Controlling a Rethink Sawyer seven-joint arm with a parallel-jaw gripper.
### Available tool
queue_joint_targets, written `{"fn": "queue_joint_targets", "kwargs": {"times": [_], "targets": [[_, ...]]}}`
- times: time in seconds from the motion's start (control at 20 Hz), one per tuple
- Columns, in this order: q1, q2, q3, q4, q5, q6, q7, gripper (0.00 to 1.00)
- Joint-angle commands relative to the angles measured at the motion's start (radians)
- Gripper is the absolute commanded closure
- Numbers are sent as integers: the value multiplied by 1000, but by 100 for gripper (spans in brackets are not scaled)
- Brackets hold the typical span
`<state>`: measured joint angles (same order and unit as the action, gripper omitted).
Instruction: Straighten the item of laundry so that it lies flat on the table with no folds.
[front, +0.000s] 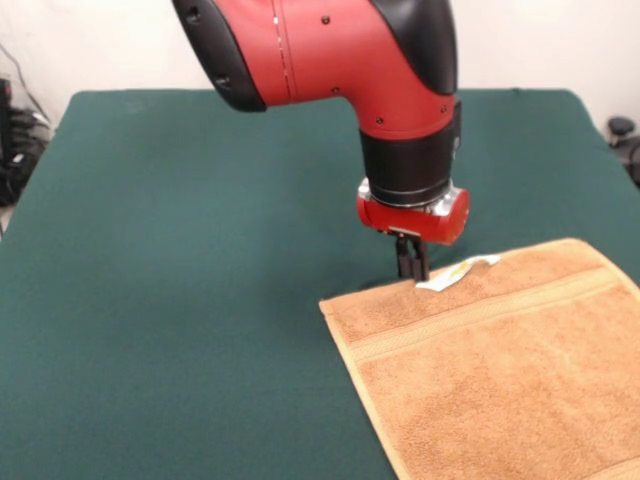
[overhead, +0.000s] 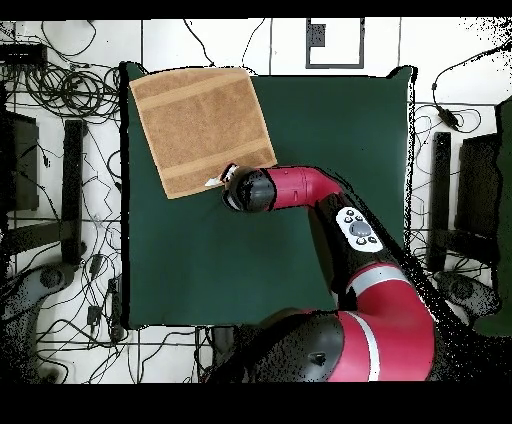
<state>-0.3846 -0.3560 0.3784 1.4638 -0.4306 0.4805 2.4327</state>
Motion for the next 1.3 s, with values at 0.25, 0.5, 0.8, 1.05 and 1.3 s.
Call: {"fn": "queue_joint_targets", "kwargs": {"times": [0.25, 0.5, 0.8, 1.05, 1.3], "targets": [[-20, 288, -206, 85, -262, -57, -128, 100], [-12, 288, -206, 77, -273, -40, -135, 100], [-50, 297, -168, 81, -288, -85, -175, 100], [-49, 302, -139, 55, -372, -200, -214, 100], [-57, 312, -98, 13, -421, -218, -240, 100]]}}
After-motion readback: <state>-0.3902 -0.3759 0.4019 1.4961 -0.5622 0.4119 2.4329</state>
